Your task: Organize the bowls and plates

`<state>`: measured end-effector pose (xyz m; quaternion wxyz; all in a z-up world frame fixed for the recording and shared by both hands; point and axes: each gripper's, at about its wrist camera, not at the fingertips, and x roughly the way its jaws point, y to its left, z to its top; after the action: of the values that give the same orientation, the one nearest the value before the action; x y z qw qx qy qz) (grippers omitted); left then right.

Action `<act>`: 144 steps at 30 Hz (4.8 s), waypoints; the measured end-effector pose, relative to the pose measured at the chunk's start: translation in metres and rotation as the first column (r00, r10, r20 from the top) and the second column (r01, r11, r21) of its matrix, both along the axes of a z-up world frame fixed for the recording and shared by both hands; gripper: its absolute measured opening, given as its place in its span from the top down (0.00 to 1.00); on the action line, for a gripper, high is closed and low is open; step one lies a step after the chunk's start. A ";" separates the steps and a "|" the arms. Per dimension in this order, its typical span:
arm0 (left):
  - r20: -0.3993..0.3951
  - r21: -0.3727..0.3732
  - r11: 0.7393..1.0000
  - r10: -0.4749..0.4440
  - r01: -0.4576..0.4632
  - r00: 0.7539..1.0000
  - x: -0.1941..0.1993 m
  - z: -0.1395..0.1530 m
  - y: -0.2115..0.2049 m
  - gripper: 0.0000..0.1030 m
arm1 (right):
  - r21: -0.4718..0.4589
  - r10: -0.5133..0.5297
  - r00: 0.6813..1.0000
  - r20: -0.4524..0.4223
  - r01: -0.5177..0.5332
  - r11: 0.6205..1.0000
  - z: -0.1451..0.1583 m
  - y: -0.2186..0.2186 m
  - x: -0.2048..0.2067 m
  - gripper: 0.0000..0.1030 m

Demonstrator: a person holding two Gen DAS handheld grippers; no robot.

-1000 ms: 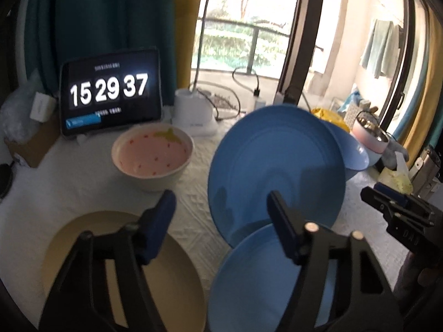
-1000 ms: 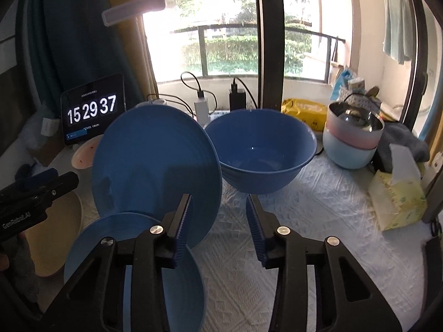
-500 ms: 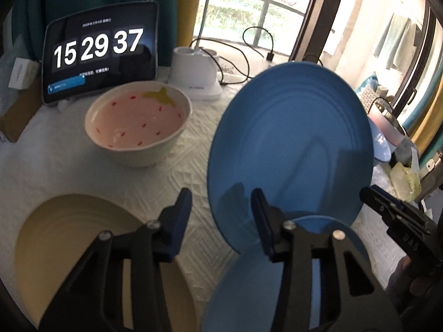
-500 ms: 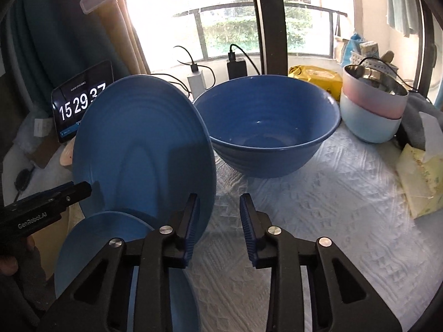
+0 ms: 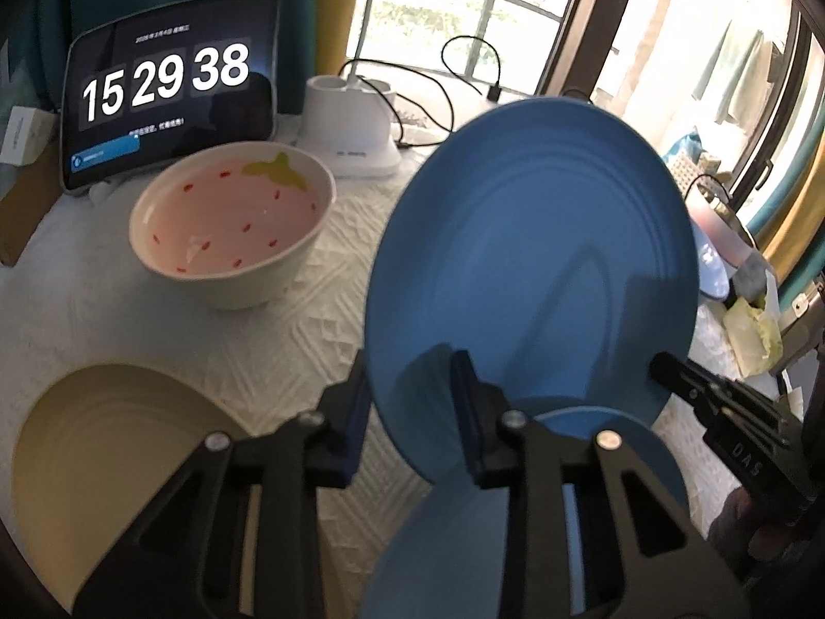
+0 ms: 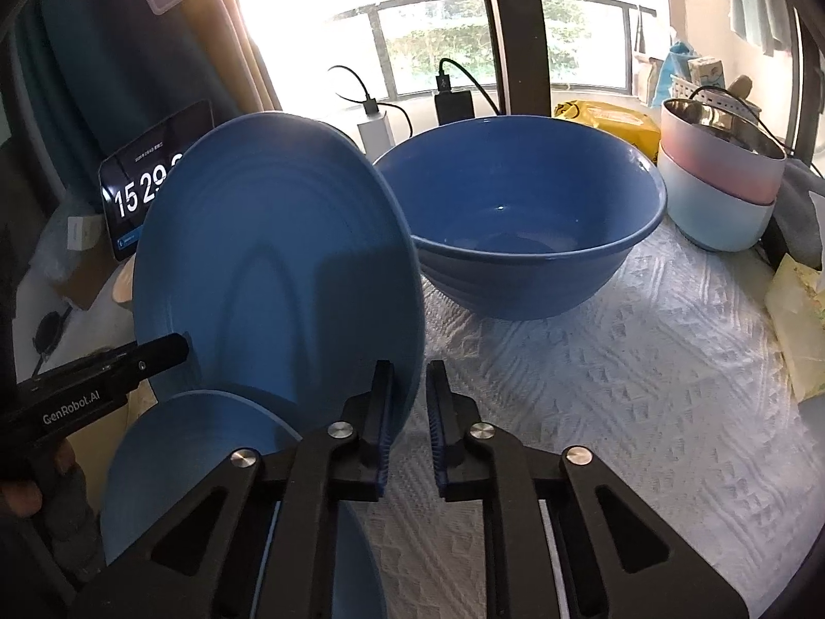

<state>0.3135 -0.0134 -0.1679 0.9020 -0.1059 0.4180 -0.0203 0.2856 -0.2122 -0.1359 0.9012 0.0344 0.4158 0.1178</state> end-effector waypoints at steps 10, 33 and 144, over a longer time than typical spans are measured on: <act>0.011 -0.001 1.000 -0.005 0.005 1.000 -0.002 0.003 0.001 0.70 | -0.026 -0.012 1.000 0.026 0.012 1.000 0.003 0.006 -0.004 0.88; 0.234 0.061 0.998 -0.009 -0.006 0.972 -0.010 0.063 -0.007 0.70 | -0.031 -0.028 0.965 0.259 0.037 0.999 0.059 0.004 -0.008 0.88; 0.064 0.150 0.988 -0.044 0.034 0.997 -0.161 0.007 -0.004 0.69 | -0.070 -0.095 0.995 0.028 0.096 0.993 -0.001 -0.004 -0.145 0.62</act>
<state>0.1525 -0.0178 -0.1612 0.9204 -0.0292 0.3897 -0.0102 0.1404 -0.2167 -0.1372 0.9114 0.0209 0.4066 0.0601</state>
